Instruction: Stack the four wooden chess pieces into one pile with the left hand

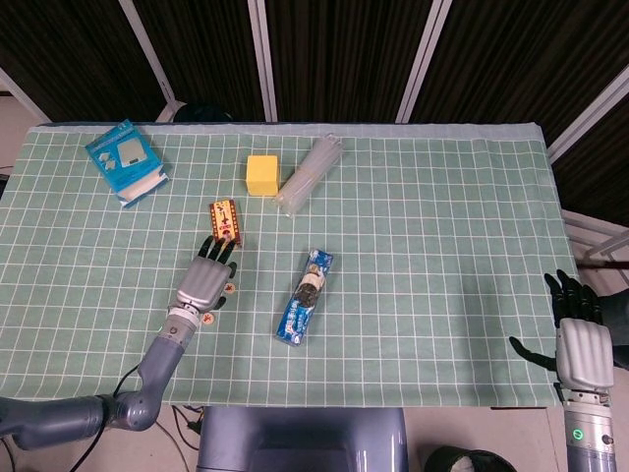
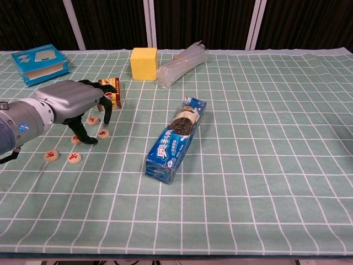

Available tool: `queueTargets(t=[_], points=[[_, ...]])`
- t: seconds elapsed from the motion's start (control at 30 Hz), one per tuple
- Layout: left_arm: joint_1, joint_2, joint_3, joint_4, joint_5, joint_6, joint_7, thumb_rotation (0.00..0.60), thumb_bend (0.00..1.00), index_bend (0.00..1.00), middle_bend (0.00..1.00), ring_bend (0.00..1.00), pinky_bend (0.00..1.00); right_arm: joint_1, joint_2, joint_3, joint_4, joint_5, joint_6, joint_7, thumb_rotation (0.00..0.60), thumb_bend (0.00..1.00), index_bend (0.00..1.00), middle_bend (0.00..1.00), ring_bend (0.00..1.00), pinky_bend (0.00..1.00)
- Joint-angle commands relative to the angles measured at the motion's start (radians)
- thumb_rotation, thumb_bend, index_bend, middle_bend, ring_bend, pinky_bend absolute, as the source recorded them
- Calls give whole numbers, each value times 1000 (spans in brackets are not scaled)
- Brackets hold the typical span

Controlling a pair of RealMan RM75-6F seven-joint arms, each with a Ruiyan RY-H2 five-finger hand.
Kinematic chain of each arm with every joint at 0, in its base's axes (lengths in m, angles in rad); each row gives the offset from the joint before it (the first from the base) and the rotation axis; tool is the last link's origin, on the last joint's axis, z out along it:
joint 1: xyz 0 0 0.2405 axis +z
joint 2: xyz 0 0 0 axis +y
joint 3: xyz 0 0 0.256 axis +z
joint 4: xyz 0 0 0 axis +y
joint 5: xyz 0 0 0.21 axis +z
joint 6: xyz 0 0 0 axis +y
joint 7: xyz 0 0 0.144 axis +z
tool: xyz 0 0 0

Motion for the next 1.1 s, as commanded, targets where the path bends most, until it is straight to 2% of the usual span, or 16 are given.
queueTargets(t=[0.03,0.33,0.9,1.1], points=[[-4,-8,0,5,-6,3,4,600,224,463,13,0,0,0,1,0,0,1,-1,0,600,233,0,11,0,0],[-13,-25,9,25,-24,9,33,600,295,465,14,0,0,-1,1,0,-2,5,-1,-1,600,233,0,12,0,0],[-26,-40,17,31,-35,30,77,600,298,486,15,0,0,0,-1,2,-5,13,-2,-6,600,233,0,12,0,0],[-30,-45,18,40,-46,32,91,600,298,462,15,0,0,0,-3,3,-4,15,-2,-8,600,233,0,11,0,0]])
